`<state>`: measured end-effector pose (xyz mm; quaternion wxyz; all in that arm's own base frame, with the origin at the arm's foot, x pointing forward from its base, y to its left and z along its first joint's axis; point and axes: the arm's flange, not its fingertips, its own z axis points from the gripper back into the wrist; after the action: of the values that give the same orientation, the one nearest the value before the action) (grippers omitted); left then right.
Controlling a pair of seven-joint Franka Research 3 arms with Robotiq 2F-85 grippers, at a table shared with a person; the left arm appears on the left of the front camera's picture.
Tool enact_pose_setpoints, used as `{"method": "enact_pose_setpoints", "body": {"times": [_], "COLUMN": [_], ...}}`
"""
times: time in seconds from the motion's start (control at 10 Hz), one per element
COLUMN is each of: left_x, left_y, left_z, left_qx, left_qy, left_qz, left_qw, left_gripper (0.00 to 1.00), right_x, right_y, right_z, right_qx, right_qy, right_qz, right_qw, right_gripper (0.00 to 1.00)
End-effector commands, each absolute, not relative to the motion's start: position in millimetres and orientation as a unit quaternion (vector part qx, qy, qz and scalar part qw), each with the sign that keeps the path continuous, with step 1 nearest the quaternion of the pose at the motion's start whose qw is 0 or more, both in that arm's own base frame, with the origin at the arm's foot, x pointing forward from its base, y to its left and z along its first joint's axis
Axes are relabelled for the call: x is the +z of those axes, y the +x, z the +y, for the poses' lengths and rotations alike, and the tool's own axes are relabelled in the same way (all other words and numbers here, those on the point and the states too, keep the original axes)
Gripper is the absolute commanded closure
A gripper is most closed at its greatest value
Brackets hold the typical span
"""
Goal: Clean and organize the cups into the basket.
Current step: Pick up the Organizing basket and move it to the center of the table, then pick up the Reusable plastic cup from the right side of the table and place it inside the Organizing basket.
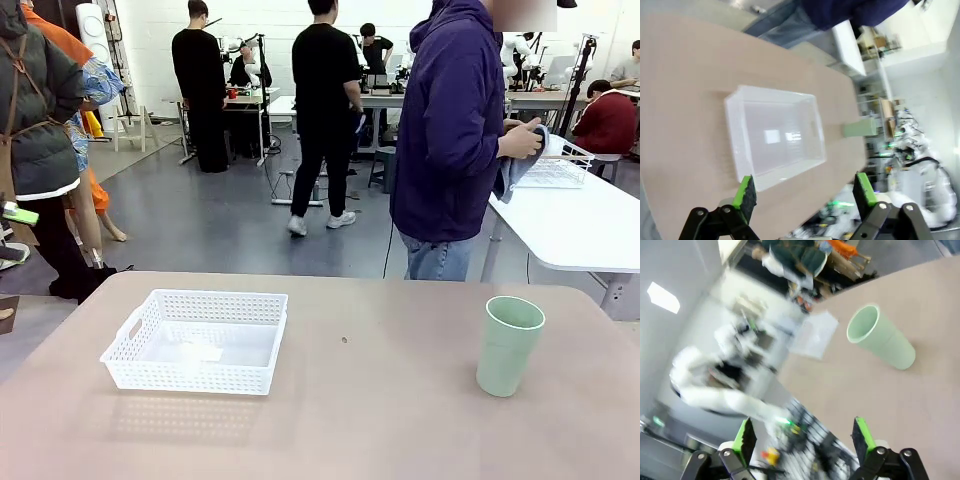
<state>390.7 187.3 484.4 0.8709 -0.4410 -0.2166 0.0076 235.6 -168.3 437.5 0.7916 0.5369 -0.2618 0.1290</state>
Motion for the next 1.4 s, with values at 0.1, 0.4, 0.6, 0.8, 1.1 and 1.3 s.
{"method": "enact_pose_setpoints", "body": {"times": [0.1,0.4,0.6,0.8,1.1,1.3], "left_x": [505,492,479,463,430,406], "left_y": [417,448,468,480,475,473], "left_z": [131,70,46,26,2,-2], "left_qx": [-0.090,-0.135,-0.123,-0.103,-0.076,-0.061], "left_qy": [-0.259,-0.110,-0.047,-0.023,-0.016,-0.018], "left_qz": [-0.195,-0.160,-0.132,-0.124,-0.112,-0.090], "left_qw": [0.942,0.972,0.983,0.987,0.991,0.994], "left_gripper": [0.00,0.00,0.00,0.00,0.00,0.00], "right_x": [412,386,374,368,390,390], "right_y": [269,288,291,292,311,311], "right_z": [-131,-106,-99,-99,-113,-113], "right_qx": [0.260,0.339,0.355,0.351,0.351,0.351], "right_qy": [0.437,0.406,0.410,0.416,0.413,0.413], "right_qz": [-0.282,-0.267,-0.266,-0.261,-0.257,-0.257], "right_qw": [0.813,0.805,0.797,0.797,0.800,0.800], "right_gripper": [0.00,0.00,0.00,0.00,0.00,0.00]}}
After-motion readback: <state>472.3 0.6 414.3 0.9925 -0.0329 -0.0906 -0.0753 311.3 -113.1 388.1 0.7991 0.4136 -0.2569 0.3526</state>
